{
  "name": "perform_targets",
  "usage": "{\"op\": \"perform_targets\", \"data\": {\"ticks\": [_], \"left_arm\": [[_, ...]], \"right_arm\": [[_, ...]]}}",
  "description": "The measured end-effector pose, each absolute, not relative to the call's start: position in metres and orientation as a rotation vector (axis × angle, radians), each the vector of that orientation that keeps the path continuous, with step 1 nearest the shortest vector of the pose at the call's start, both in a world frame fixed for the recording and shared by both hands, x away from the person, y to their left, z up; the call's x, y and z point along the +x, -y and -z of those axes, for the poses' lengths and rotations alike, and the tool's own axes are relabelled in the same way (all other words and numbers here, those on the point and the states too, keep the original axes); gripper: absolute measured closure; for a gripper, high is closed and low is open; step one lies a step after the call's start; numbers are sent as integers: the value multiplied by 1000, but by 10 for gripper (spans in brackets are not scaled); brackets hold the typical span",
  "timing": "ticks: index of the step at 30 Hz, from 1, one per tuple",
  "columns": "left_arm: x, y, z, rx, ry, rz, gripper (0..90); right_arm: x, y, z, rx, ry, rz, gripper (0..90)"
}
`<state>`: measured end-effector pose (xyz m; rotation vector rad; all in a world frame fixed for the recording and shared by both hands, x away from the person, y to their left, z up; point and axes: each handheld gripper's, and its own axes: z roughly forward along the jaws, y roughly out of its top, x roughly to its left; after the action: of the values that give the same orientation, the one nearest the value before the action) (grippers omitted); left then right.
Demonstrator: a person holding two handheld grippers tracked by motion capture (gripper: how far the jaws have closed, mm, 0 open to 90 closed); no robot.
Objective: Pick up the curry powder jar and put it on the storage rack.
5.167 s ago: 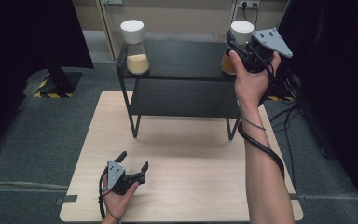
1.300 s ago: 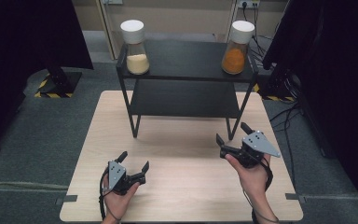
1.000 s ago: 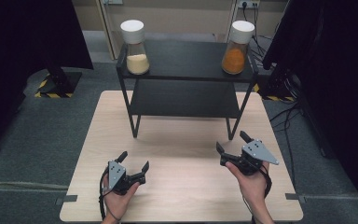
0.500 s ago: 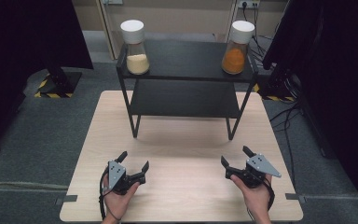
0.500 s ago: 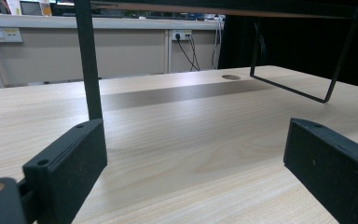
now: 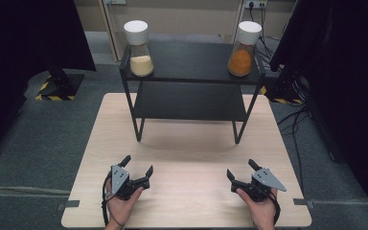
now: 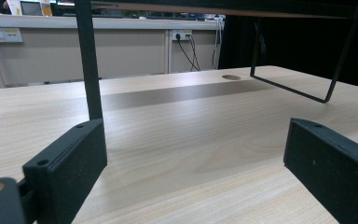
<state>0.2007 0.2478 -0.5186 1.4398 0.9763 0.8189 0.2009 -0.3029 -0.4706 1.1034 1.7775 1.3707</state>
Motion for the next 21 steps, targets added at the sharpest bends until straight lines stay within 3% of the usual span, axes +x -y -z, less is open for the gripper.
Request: {"op": "perform_targets", "data": {"ticks": [21], "left_arm": [[201, -248, 519, 1439, -977, -818, 56]], "right_arm": [[190, 300, 490, 1092, -1755, -1373, 66]]}}
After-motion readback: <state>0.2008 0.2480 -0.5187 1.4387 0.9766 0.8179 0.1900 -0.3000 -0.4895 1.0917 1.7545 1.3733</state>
